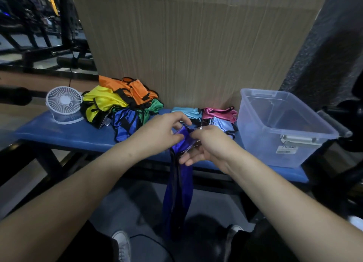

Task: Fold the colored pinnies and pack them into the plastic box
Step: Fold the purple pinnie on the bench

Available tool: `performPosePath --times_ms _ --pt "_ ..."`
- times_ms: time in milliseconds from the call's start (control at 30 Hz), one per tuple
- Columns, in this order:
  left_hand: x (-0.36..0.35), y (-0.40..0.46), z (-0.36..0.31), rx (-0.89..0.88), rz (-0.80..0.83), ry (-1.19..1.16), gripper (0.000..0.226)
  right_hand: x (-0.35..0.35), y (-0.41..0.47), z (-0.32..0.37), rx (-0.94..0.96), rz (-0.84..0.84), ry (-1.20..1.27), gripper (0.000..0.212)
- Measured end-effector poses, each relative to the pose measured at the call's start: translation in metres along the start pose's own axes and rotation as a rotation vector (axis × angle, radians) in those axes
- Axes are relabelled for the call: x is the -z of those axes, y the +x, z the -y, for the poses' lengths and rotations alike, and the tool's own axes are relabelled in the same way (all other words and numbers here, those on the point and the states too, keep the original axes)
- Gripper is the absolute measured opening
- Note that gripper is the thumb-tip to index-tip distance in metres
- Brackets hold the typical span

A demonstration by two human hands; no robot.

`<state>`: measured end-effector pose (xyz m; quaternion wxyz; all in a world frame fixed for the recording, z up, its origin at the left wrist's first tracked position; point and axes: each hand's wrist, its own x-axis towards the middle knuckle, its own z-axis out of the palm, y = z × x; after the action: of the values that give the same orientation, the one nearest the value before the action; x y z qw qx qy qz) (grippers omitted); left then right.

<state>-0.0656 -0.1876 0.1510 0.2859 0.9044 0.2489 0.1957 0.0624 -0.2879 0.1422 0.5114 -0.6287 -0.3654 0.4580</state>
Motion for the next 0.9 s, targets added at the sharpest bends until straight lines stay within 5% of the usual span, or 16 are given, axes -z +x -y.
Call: performPosePath --times_ms 367,533,733,900 --pt "0.001 -0.007 0.002 -0.051 0.193 -0.236 0.036 -0.001 0.000 -0.002 0.031 0.096 0.027 0.029" --pt "0.003 -0.008 0.008 -0.087 0.214 -0.041 0.058 0.004 0.002 -0.003 0.049 0.150 0.071 0.040" --pt "0.006 -0.008 0.019 -0.028 0.152 -0.096 0.054 0.011 0.004 -0.006 0.037 0.122 -0.083 0.023" --pt "0.008 -0.007 0.021 -0.065 0.146 0.014 0.048 0.013 0.007 -0.009 0.105 0.000 -0.499 0.002"
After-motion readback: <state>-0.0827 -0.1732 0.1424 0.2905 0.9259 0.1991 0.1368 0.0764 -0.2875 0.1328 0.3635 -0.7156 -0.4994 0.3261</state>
